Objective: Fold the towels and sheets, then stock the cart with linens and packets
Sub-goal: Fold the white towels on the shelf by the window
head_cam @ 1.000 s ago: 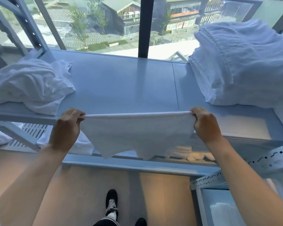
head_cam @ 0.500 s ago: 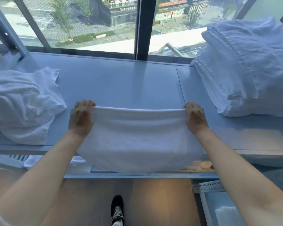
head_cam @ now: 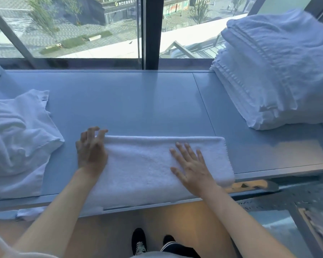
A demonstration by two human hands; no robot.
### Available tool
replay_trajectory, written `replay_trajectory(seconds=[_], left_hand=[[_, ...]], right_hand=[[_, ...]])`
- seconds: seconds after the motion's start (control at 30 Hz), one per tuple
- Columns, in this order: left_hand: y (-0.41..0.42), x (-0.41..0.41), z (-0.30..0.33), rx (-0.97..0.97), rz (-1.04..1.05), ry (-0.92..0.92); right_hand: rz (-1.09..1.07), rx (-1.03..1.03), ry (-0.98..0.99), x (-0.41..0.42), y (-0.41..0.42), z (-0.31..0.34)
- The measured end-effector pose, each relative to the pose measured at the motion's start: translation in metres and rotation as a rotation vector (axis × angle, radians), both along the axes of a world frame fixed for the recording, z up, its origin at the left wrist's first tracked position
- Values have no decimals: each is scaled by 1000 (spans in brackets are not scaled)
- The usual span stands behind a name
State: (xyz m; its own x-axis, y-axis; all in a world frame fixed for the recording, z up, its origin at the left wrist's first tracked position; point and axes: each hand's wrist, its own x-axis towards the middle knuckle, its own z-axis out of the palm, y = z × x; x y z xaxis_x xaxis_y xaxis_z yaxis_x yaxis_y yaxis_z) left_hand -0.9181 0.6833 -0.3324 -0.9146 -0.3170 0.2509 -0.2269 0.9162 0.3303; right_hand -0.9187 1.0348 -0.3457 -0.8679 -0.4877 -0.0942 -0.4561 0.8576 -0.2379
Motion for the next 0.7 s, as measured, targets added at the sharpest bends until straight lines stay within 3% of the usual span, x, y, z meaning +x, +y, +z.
replay_trajectory(seconds=[0.1, 0.23, 0.43, 0.7], left_hand=[[30, 32, -3, -11, -210, 38], [79, 95, -24, -70, -372, -236], [75, 68, -27, -79, -311, -327], [57, -41, -19, -36, -220, -365]], right_hand=[[11, 21, 20, -4, 8, -6], [22, 10, 22, -9, 7, -12], [52, 33, 27, -37, 5, -9], [45, 74, 8, -153, -33, 12]])
